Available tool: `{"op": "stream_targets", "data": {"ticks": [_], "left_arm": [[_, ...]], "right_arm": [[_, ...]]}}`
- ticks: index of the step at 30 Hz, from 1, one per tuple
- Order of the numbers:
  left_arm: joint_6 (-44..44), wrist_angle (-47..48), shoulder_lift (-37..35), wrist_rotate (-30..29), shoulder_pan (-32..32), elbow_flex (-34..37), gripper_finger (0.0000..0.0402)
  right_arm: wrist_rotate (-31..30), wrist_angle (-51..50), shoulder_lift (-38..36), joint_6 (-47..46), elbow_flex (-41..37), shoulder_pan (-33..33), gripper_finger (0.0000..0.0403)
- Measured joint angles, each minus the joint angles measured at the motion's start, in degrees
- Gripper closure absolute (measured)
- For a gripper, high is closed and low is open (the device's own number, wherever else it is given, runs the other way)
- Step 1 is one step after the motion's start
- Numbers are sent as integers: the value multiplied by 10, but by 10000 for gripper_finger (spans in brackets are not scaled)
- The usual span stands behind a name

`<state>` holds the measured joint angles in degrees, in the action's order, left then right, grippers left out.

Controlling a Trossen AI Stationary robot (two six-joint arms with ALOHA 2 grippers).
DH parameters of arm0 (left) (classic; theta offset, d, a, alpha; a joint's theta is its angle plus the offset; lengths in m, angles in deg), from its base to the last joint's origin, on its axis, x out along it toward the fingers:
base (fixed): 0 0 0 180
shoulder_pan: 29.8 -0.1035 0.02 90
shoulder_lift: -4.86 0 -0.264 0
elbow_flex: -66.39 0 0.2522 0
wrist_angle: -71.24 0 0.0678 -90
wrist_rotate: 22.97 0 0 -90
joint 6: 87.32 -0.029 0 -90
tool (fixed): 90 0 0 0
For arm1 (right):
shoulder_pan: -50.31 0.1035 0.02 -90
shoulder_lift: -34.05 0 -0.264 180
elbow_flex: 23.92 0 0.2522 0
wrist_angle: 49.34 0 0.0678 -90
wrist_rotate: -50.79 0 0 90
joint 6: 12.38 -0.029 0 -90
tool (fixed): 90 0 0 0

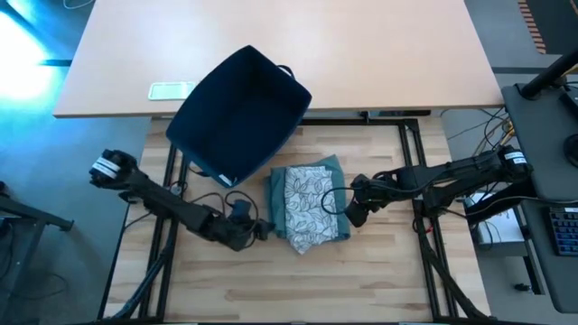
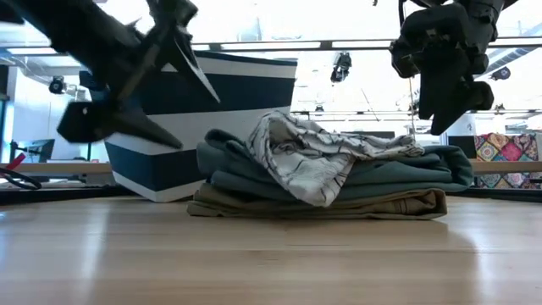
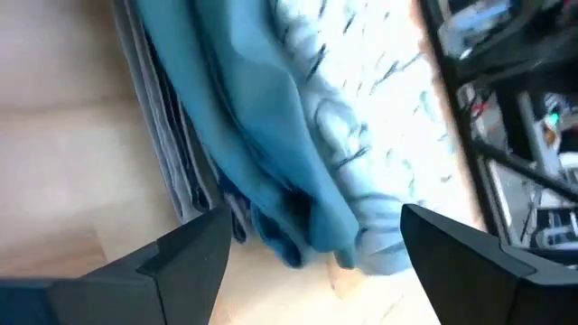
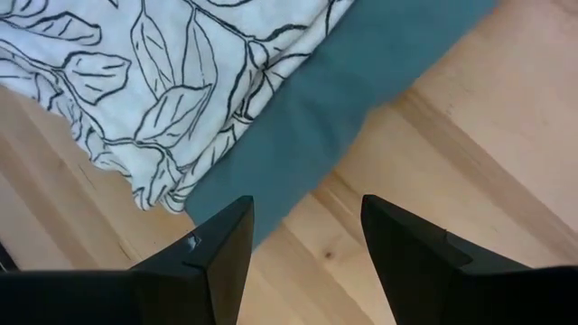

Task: Fold Laundry from Bin
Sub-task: Put the folded clothes into the laundry basket

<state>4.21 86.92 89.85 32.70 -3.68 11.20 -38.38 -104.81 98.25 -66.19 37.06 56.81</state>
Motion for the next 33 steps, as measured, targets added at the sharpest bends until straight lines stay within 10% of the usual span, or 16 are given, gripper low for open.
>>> {"op": "stream_targets", "data": {"ticks": [8, 33], "left_arm": [[27, -32, -38, 14, -78, 58, 97], [-7, -200, 180, 52, -134, 11, 122]], "right_arm": [[-24, 2, 1, 19, 0, 0, 202], [-53, 210, -2, -108, -101, -38, 202]]}}
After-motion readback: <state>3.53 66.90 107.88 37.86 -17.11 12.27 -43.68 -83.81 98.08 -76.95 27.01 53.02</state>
